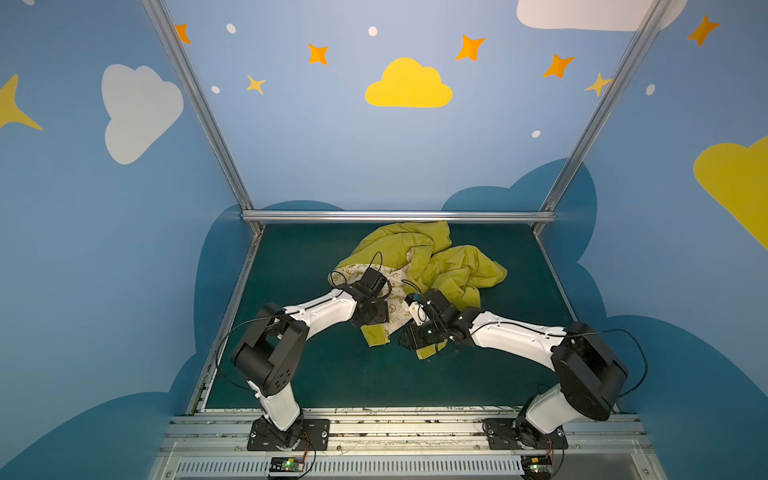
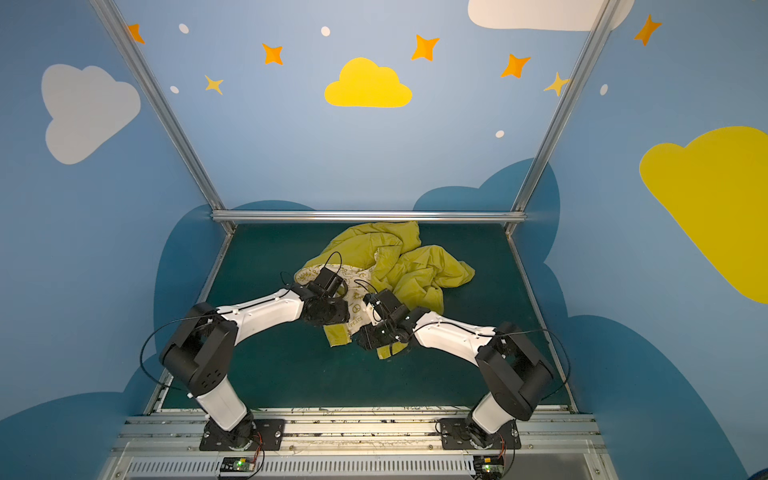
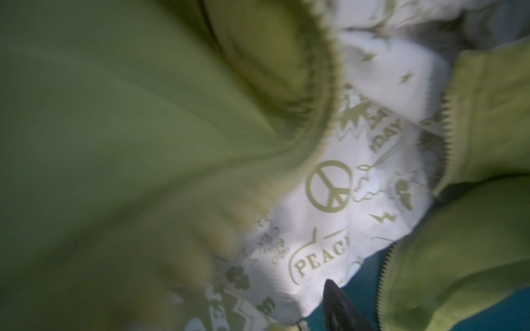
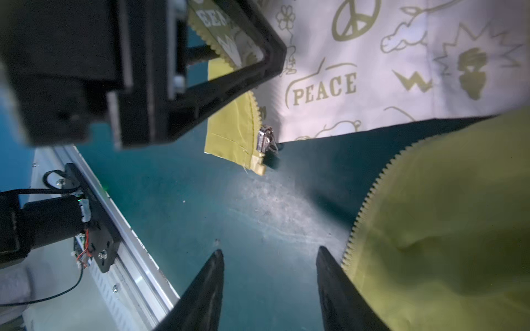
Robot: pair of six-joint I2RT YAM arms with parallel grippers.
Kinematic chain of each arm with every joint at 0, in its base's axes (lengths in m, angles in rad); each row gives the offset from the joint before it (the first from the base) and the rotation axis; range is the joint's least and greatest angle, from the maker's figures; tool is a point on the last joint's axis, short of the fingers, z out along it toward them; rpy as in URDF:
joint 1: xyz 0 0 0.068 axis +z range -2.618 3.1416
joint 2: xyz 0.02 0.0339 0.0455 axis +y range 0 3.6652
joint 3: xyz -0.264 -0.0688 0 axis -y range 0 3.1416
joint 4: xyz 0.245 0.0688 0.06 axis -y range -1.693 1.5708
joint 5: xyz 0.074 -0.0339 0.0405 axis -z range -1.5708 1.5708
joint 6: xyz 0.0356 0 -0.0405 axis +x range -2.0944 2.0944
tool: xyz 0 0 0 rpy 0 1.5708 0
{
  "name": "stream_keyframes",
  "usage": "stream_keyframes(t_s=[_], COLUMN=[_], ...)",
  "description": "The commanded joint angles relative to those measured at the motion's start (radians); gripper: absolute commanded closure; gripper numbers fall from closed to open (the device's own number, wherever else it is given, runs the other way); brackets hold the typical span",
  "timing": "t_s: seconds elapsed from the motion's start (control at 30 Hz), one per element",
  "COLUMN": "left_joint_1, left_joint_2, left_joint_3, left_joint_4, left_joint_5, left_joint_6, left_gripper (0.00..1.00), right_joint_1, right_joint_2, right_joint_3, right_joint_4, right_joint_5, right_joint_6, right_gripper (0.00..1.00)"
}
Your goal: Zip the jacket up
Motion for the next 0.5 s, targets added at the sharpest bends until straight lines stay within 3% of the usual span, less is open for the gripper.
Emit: stream_keyframes(t_s=[0.0, 0.07, 0.17, 0.3, 0.47], left_joint_1=[0.028, 0.032, 0.04, 0.064, 0.116], left_joint_2=[0.011, 0.017, 0.024, -0.04, -0.207], left_joint_3=[-0.013, -0.01, -0.009, -0.082, -0.261], left_joint_4=[-0.016, -0.014, -0.01, 0.096, 0.332], left_joint_5=[0.024, 0.032, 0.065, 0.165, 0.361], left_joint_6=[0.018, 0.03, 0.046, 0.077, 0.166], left_gripper=[0.37, 0.41, 0.7, 0.96, 0.97], right_joint_1=[-0.025, -0.037, -0.041, -0.039, -0.029], right_joint_2=[-0.018, -0.005, 0.004, -0.027, -0.073], right_joint_3=[-0.038, -0.043, -0.053, -0.132, -0.184], right_joint_4=[0.139, 0.173, 0.226, 0.39, 0.447], right_joint_5=[-0.057, -0.085, -0.094, -0.126, -0.089], right_joint_6=[-0.053, -0.074, -0.118, -0.178, -0.242], right_gripper=[0.5, 0.51, 0.55, 0.56, 0.54])
